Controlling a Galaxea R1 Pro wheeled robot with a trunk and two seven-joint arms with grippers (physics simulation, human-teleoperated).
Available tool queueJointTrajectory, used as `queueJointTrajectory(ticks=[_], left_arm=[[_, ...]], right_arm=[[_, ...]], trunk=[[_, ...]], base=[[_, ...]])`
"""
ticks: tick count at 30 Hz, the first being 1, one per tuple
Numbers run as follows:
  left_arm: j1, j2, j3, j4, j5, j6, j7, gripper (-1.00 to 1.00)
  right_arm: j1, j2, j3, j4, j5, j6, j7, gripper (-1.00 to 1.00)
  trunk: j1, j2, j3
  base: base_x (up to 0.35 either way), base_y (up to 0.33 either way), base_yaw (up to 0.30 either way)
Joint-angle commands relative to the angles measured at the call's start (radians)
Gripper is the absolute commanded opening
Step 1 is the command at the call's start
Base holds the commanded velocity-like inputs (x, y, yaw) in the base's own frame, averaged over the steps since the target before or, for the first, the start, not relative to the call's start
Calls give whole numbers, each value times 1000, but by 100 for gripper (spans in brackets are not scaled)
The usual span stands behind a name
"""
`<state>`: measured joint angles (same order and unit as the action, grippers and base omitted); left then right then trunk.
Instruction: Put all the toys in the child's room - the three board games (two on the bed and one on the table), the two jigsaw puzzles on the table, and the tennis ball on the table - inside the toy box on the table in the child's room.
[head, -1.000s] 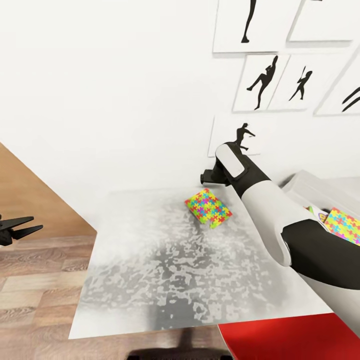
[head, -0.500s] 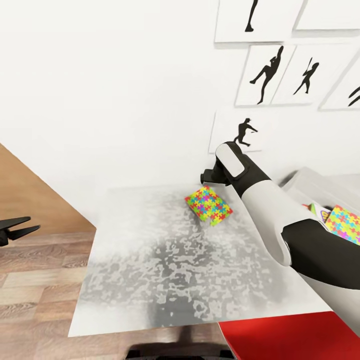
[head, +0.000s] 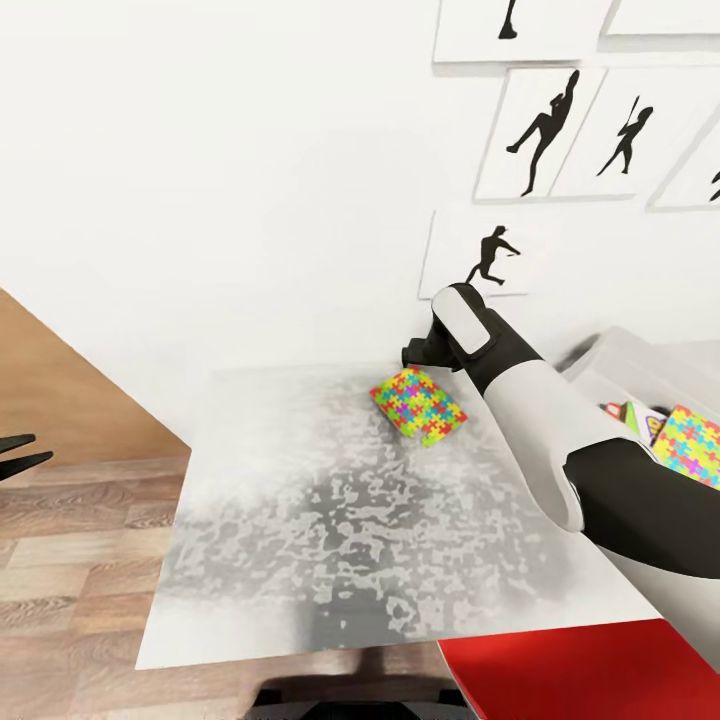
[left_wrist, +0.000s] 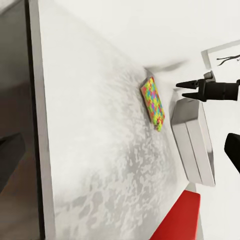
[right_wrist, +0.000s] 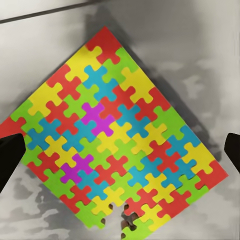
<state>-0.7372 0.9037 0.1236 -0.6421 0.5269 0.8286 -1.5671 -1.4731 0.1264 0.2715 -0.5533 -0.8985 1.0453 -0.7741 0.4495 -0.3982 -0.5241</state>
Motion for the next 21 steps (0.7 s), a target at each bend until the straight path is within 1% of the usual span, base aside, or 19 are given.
queueJointTrajectory(ticks=[1, 14, 21], left_arm=[[-1, 1, -1, 0, 1, 10, -4, 100], [-1, 3, -1, 1, 1, 9, -4, 100], [-1, 2, -1, 1, 1, 9, -4, 100]], right_arm=[[-1, -1, 5, 0, -10, 2, -10, 100], [-2, -2, 4, 0, -10, 2, -10, 100], [-11, -20, 3, -3, -10, 2, -9, 100]], trunk=[[0, -2, -3], [0, -2, -25], [0, -2, -36]], base=[[0, 0, 0], [0, 0, 0], [0, 0, 0]])
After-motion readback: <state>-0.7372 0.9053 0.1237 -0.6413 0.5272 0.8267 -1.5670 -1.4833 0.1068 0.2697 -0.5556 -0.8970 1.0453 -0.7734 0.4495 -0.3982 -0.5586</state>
